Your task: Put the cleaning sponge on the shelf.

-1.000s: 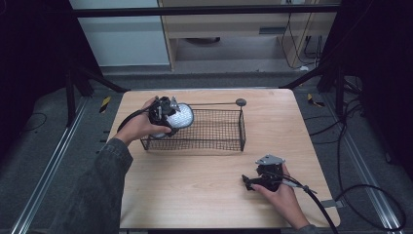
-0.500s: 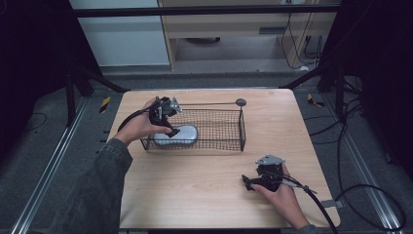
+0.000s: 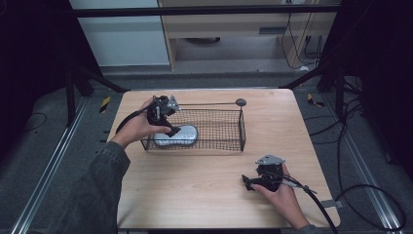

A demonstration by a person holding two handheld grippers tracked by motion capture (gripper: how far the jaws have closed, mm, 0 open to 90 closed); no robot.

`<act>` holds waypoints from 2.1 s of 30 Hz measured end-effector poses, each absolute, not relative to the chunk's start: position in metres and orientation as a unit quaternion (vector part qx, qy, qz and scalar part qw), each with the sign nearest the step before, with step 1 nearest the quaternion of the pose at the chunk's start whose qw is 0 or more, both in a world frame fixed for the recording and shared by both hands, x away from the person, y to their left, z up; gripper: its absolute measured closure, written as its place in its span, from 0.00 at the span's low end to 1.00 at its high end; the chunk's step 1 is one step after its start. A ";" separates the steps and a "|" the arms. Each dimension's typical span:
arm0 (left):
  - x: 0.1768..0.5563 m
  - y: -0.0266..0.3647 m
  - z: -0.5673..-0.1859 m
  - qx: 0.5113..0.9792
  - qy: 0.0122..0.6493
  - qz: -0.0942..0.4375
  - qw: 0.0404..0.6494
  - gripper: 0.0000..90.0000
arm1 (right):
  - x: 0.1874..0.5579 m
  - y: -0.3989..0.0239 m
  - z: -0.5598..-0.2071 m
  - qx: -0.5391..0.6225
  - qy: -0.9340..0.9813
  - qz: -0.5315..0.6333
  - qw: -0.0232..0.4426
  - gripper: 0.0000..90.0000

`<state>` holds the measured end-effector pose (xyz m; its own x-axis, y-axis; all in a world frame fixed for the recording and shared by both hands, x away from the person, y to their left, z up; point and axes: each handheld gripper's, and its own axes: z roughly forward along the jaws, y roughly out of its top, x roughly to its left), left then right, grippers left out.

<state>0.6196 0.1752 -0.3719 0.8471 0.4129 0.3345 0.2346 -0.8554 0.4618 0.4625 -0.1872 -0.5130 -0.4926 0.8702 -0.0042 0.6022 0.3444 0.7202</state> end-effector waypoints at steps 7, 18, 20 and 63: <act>0.612 0.176 -0.368 0.930 0.184 0.221 0.227 0.06 | 0.463 -0.187 -0.513 0.462 0.796 0.337 0.199 0.00; 0.593 0.179 -0.365 0.915 0.218 0.230 0.248 0.06 | 0.462 -0.187 -0.513 0.463 0.795 0.338 0.199 0.00; 0.589 0.179 -0.365 0.912 0.225 0.228 0.257 0.06 | 0.462 -0.187 -0.513 0.463 0.795 0.338 0.199 0.00; 0.484 0.181 -0.410 0.897 0.234 0.216 0.306 0.06 | 0.462 -0.188 -0.513 0.462 0.796 0.338 0.199 0.00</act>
<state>0.4841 0.1807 -0.4098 0.7974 0.5516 0.2448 0.2872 -0.7036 0.6500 0.4617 -0.1876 -0.5133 -0.4942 0.8693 -0.0051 0.6000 0.3454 0.7216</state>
